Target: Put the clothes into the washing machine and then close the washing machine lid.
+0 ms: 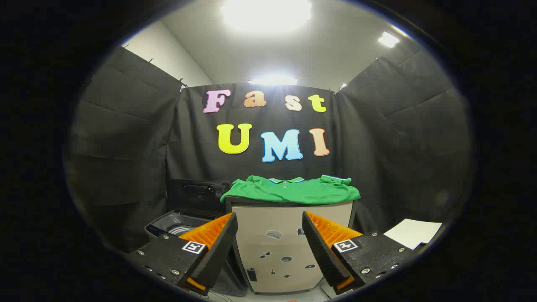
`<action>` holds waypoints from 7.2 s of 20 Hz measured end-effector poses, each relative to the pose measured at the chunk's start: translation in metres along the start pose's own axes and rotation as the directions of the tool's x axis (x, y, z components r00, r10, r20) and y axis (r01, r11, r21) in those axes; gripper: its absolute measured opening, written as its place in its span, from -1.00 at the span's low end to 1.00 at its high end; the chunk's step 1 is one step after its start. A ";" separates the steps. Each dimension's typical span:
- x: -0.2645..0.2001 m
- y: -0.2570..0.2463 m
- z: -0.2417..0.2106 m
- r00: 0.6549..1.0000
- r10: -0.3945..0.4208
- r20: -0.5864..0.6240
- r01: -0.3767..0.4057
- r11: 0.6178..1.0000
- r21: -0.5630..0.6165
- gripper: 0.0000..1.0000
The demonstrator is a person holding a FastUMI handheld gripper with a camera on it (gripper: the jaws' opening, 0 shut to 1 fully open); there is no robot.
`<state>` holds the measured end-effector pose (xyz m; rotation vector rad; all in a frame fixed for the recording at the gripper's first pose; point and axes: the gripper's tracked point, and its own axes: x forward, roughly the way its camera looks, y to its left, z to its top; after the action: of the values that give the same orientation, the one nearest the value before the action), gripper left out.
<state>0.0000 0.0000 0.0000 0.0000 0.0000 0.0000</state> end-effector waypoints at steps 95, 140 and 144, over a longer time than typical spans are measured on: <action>0.379 -0.044 -0.048 0.754 0.081 -0.652 -0.054 0.997 0.061 0.90; 0.281 0.060 0.107 0.995 0.069 -0.073 -0.062 0.993 0.097 -1.00; 0.259 0.087 0.116 0.995 0.086 -0.050 -0.080 0.991 0.108 -1.00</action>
<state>0.2585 0.0868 0.1159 0.1058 0.0550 0.0834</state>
